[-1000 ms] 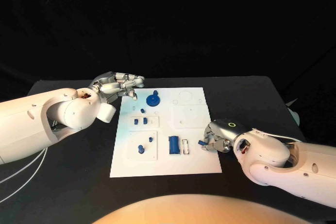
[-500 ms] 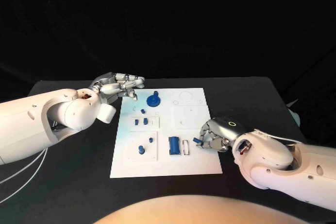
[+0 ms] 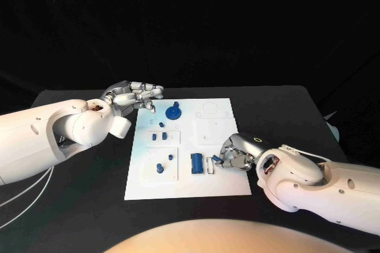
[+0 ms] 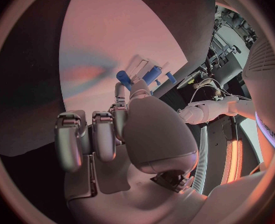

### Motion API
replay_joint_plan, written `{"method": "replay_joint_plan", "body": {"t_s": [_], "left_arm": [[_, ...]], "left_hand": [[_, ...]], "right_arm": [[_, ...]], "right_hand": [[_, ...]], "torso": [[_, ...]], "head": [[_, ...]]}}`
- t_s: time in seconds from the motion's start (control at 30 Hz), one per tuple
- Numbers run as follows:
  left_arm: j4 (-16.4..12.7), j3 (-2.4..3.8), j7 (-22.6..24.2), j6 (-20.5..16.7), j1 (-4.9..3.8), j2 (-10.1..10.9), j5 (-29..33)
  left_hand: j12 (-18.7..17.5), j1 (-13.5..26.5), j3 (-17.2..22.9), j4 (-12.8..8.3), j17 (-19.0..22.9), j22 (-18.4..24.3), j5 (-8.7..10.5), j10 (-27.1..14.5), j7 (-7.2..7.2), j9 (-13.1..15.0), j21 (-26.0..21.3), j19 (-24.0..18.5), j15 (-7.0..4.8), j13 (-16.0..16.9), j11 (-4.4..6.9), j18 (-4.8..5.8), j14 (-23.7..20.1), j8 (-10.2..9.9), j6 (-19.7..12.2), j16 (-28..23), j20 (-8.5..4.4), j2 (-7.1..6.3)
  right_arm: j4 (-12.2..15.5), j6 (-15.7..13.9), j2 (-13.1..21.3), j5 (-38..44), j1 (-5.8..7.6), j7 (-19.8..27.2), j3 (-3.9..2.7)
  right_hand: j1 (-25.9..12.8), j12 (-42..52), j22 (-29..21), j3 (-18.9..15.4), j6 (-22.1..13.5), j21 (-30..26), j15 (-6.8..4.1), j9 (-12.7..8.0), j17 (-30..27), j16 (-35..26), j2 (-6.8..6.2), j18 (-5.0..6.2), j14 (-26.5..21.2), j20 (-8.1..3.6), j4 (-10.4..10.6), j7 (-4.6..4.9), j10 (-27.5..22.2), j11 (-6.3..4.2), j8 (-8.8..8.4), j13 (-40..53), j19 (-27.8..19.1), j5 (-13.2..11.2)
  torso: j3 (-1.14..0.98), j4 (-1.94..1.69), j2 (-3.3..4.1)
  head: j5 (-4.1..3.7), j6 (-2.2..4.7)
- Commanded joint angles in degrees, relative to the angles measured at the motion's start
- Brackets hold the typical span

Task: Assemble the parts on the task board

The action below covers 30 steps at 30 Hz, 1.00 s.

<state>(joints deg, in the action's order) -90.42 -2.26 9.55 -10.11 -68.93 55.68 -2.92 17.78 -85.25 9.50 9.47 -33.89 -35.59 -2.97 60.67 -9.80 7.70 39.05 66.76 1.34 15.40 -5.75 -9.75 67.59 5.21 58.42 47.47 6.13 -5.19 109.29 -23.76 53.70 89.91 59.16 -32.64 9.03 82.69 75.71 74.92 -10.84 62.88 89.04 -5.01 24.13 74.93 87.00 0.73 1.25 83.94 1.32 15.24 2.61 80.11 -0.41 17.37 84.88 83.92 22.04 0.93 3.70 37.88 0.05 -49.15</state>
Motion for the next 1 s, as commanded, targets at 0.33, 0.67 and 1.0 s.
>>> {"method": "replay_joint_plan", "body": {"t_s": [0.33,0.67,1.0], "left_arm": [[-0.29,0.04,0.32,0.96,-0.03,0.05,-0.11],[-0.41,0.04,-0.2,1.48,-0.04,0.16,-0.59],[-0.42,0.04,-0.39,1.62,-0.04,0.25,-0.76]], "left_hand": [[0.61,-0.85,0.05,-0.49,0.15,0.09,0.17,-0.67,0.01,0.09,-0.28,0.28,-0.05,0.1,0.04,-0.78,-0.63,0.49,-0.54,0.27,0.02,0.9],[0.69,-1.16,0.18,-0.69,0.2,0.1,0.17,-0.78,0.0,0.09,-0.3,0.29,-0.06,0.08,0.04,-0.78,-0.68,0.55,-0.6,0.3,-0.01,0.96],[0.77,-1.37,0.27,-0.84,0.23,0.09,0.17,-0.83,-0.02,0.09,-0.32,0.29,-0.07,0.07,0.03,-0.77,-0.73,0.6,-0.64,0.31,-0.02,0.99]], "right_arm": [[-1.09,0.94,-2.07,-7.5,-0.46,-0.08,0.05],[-2.26,2.14,-3.01,-9.01,-0.47,-0.23,0.05],[-2.08,2.5,-3.42,-9.51,-0.46,-0.17,0.05]], "right_hand": [[-1.36,0.53,14.86,0.87,0.48,0.2,-0.23,0.31,11.19,0.36,3.09,-1.09,5.2,-0.27,1.49,-0.31,2.31,-1.36,0.46,-6.32,5.85,2.6],[-2.04,0.46,14.78,1.1,0.48,-0.09,-0.25,0.35,11.03,0.25,3.01,-1.03,5.17,-0.27,1.39,-0.37,2.29,-1.39,0.48,-6.35,5.76,2.93],[-4.13,0.6,14.77,0.94,0.55,-0.12,-0.2,0.48,11.02,0.23,2.48,-1.02,5.16,-0.24,1.46,-0.26,2.38,-1.3,0.6,-6.16,5.75,3.47]], "torso": [[-0.02,-0.04,-0.01],[-0.01,0.0,0.0],[-0.03,0.06,-0.02]], "head": [[0.13,-0.18],[0.19,-0.19],[0.23,-0.32]]}}
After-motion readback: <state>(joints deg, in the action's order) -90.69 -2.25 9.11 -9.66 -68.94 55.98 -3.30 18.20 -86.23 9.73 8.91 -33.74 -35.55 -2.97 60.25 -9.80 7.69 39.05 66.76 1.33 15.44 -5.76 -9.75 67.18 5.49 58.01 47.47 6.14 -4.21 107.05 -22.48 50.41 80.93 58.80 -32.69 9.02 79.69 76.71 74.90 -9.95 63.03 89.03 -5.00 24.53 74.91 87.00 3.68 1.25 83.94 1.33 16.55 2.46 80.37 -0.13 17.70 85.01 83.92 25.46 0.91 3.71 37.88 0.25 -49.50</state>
